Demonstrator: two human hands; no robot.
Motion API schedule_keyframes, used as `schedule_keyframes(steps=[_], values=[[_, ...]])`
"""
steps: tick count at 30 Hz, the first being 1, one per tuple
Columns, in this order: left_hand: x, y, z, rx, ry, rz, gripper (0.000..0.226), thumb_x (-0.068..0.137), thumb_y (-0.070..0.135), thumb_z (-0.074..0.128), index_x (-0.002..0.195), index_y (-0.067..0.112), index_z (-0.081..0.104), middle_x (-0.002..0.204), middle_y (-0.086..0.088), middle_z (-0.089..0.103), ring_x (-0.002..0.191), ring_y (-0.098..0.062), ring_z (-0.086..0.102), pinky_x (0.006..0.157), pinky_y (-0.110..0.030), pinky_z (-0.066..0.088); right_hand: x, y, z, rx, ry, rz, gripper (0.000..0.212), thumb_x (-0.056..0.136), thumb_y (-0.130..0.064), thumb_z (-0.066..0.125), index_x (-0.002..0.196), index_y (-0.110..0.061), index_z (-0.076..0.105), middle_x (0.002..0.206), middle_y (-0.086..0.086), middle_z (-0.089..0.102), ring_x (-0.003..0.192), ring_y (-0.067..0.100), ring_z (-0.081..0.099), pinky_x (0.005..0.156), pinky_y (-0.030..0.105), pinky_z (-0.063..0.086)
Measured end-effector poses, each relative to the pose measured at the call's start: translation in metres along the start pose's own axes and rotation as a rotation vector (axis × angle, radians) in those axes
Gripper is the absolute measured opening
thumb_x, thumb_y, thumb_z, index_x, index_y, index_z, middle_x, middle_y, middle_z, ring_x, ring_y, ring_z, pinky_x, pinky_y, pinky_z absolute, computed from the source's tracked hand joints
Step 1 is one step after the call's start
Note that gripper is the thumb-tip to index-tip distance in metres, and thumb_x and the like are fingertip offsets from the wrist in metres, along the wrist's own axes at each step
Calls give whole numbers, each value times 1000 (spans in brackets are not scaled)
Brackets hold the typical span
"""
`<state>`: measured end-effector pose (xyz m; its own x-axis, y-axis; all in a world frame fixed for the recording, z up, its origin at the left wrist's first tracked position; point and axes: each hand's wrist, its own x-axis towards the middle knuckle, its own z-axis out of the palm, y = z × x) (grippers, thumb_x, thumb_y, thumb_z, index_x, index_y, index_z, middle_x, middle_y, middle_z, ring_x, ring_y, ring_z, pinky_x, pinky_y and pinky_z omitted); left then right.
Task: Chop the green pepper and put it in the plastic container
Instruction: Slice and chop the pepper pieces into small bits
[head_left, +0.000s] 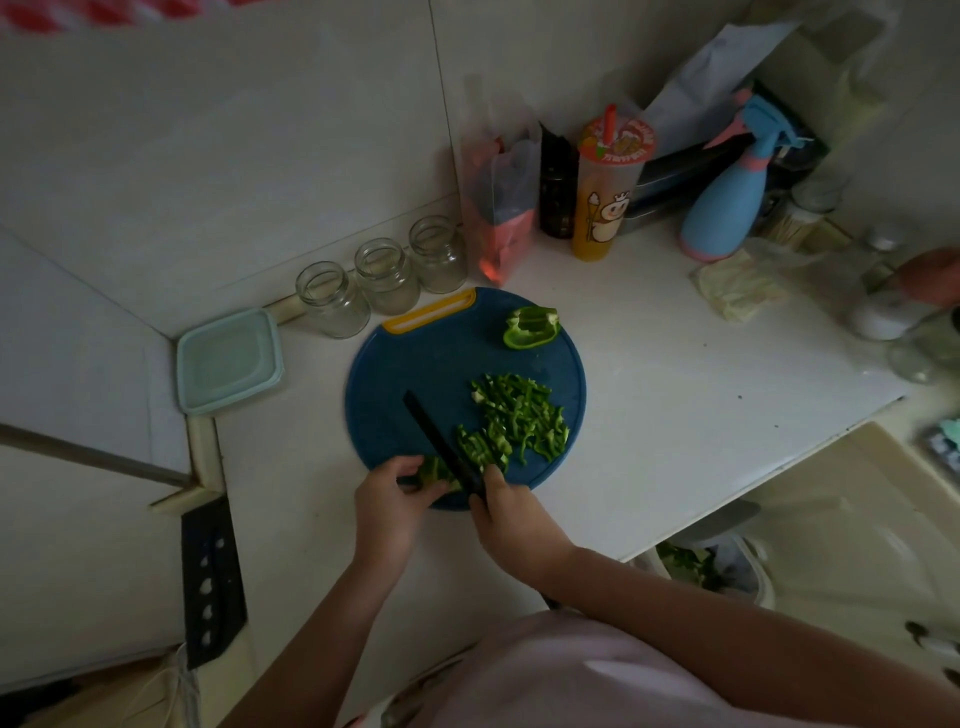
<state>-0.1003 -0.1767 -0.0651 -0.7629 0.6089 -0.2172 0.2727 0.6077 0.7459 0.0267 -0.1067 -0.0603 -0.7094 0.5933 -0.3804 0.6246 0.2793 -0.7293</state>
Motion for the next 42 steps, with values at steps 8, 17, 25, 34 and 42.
schedule_keyframes(steps=[8, 17, 25, 34, 42], values=[[-2, 3, 0, 82, -17, 157, 8, 74, 10, 77, 78, 5, 73, 76, -1, 63, 65, 3, 55, 57, -1, 36, -5, 3, 8, -272, -14, -68, 38, 100, -20, 32, 133, -1, 28, 95, 20, 63, 82, 38, 60, 61, 36, 38], [-3, -4, 3, 185, -11, 217, 12, 81, 17, 71, 76, 7, 69, 65, 1, 55, 61, 0, 48, 55, -5, 32, -6, 4, 13, -309, -36, -7, 30, 99, -15, 32, 126, -2, 31, 94, 20, 62, 82, 38, 60, 60, 37, 39], [1, -5, 0, 374, -69, 235, 28, 84, 33, 67, 89, 5, 69, 80, -12, 62, 71, -22, 57, 57, -25, 27, -6, 3, 12, -151, 34, -5, 25, 100, -21, 34, 115, -1, 38, 90, 23, 62, 79, 40, 59, 61, 39, 39], [4, -6, -3, 340, -126, 236, 34, 84, 35, 67, 68, 5, 63, 62, -10, 61, 58, -23, 57, 53, -28, 27, -8, 2, 9, -196, 26, -46, 27, 101, -22, 33, 118, -2, 36, 89, 21, 61, 79, 38, 58, 59, 36, 37], [7, -4, -6, 448, -193, 246, 40, 87, 38, 61, 72, 1, 64, 67, -16, 64, 63, -28, 60, 55, -29, 28, -8, 4, 12, -283, -15, -38, 23, 100, -20, 32, 117, -5, 35, 89, 18, 61, 77, 37, 58, 61, 38, 41]])
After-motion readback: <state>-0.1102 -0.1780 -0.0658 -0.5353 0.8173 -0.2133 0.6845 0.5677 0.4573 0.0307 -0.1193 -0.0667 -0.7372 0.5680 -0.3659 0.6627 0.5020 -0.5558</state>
